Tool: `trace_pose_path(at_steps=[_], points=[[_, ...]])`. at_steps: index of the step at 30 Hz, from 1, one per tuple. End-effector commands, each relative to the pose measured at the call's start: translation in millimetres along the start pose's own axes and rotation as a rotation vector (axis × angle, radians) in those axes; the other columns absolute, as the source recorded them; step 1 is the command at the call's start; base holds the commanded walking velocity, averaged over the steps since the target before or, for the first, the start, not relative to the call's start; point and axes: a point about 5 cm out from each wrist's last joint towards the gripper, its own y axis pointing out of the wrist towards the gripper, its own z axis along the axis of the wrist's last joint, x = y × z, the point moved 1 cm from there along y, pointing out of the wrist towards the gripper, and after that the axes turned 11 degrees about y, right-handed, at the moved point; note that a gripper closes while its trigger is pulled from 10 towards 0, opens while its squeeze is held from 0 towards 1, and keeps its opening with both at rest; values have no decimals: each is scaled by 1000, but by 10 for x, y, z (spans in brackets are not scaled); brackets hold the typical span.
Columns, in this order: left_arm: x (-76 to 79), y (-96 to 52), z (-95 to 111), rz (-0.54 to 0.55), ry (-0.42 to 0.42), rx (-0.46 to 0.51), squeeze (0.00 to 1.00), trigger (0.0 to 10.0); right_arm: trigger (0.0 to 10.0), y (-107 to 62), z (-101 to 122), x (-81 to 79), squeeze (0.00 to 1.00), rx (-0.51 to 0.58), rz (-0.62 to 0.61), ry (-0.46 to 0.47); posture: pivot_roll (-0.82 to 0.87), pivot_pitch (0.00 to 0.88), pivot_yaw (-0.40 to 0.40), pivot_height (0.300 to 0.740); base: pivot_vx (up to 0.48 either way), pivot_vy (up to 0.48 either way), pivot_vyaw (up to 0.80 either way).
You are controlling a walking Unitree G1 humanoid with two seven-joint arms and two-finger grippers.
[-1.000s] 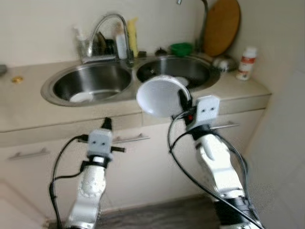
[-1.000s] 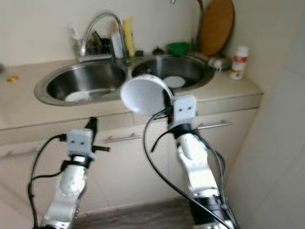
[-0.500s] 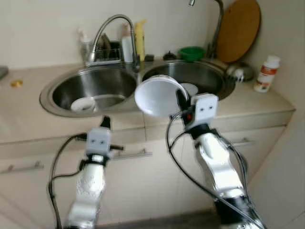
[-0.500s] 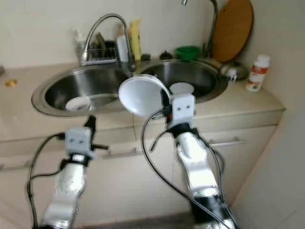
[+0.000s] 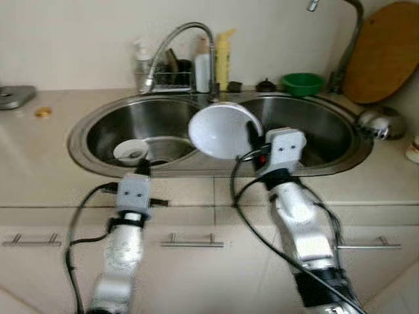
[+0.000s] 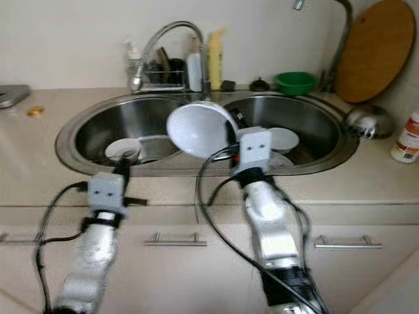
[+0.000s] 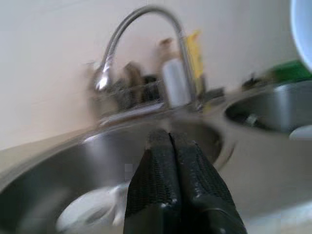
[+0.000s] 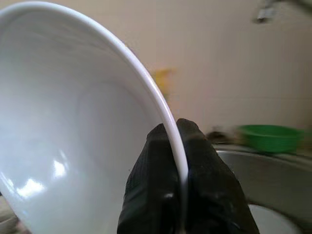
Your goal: Kitchen organization
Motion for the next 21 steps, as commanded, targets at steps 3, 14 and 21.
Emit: trace_pose_path(at_steps=[3,14,21], points=[[-310,163,355,99,26,149,0,10000,10000,62,27,-35,0,12,-21,20,-62,0,25,740,100,0,0],[-537,335,750,150,30,275,0,10000,10000,77,-140,324,0,-110,-237,-18,-58,0,29,740,0,0,0],[-370,283,624,84,16,211,0,10000,10000,49,-374,551,0,-298,-316,-120,-61,0,30,740,0,0,0]])
